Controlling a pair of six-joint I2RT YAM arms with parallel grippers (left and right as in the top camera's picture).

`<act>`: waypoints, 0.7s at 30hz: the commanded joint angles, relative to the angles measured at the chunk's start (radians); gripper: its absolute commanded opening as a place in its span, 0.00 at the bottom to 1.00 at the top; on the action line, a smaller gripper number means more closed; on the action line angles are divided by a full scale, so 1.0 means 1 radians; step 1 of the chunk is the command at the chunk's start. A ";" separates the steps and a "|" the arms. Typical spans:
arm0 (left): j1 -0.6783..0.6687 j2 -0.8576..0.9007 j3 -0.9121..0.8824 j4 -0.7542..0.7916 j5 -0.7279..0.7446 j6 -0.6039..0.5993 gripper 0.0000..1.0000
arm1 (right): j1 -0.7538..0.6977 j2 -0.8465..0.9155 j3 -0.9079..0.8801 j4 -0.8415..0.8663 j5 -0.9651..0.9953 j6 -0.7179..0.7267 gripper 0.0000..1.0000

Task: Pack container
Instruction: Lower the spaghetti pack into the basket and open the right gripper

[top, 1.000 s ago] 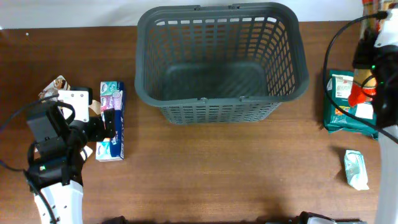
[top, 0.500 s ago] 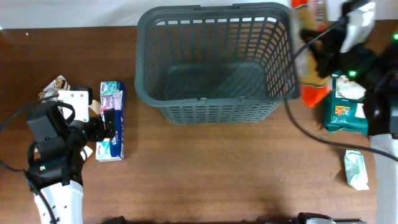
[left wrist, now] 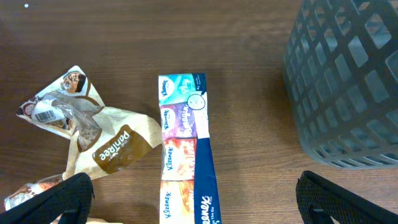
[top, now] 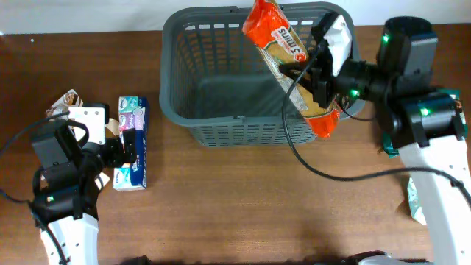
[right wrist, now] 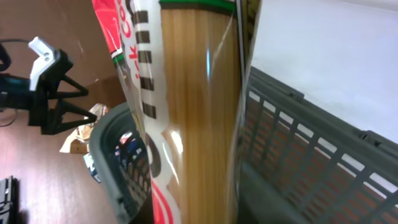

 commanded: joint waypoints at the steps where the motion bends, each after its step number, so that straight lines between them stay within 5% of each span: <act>1: 0.006 0.003 0.000 0.000 0.001 -0.003 0.99 | 0.001 0.084 0.010 0.043 -0.005 -0.048 0.04; 13: 0.006 0.003 0.000 0.000 0.001 -0.004 0.99 | 0.002 0.125 0.010 0.075 0.022 -0.047 0.06; 16: 0.006 0.003 0.000 0.000 0.001 -0.007 0.99 | 0.002 0.126 0.010 0.055 0.076 -0.047 0.40; 18: 0.006 0.003 0.000 0.000 0.001 -0.007 0.99 | 0.001 0.126 0.010 0.049 0.079 -0.047 0.76; 20: 0.006 0.003 0.000 0.000 0.003 -0.010 0.99 | 0.001 0.126 0.010 0.048 0.079 -0.047 0.97; 21: 0.006 0.003 0.000 0.000 0.004 -0.010 0.99 | 0.001 0.126 0.010 0.048 0.078 -0.047 0.99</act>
